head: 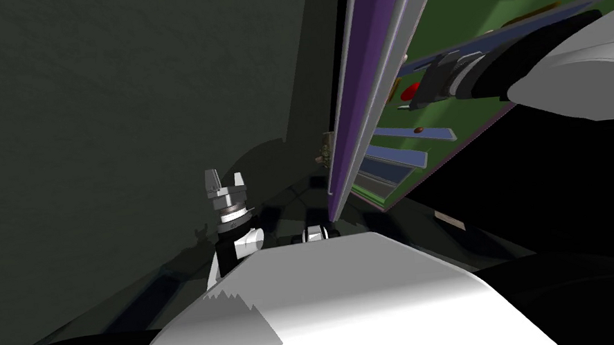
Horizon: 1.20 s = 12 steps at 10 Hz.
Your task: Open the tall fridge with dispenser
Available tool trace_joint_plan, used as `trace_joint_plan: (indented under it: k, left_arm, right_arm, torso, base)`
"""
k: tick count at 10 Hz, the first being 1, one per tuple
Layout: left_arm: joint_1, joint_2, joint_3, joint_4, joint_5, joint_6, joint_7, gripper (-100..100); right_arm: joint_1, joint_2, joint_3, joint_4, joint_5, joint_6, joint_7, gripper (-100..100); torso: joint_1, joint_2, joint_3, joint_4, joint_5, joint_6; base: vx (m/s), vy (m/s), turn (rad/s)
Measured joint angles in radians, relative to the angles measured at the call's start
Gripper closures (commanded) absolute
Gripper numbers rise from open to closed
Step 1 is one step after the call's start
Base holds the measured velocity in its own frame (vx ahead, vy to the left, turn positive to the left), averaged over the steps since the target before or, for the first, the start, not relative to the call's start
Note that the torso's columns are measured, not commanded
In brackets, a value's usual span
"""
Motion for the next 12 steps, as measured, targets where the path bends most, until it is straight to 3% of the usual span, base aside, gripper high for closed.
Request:
trace_joint_plan:
  k: [12]
  left_arm:
    - [0.000, 0.000, 0.000, 0.000, 0.000, 0.000, 0.000, 0]
  right_arm:
    - [-0.061, -0.323, -0.080, 0.246, -0.157, -0.091, 0.016, -100]
  torso:
    - [0.000, 0.000, 0.000, 0.000, 0.000, 0.000]
  base:
    - [-0.007, -0.023, 0.025]
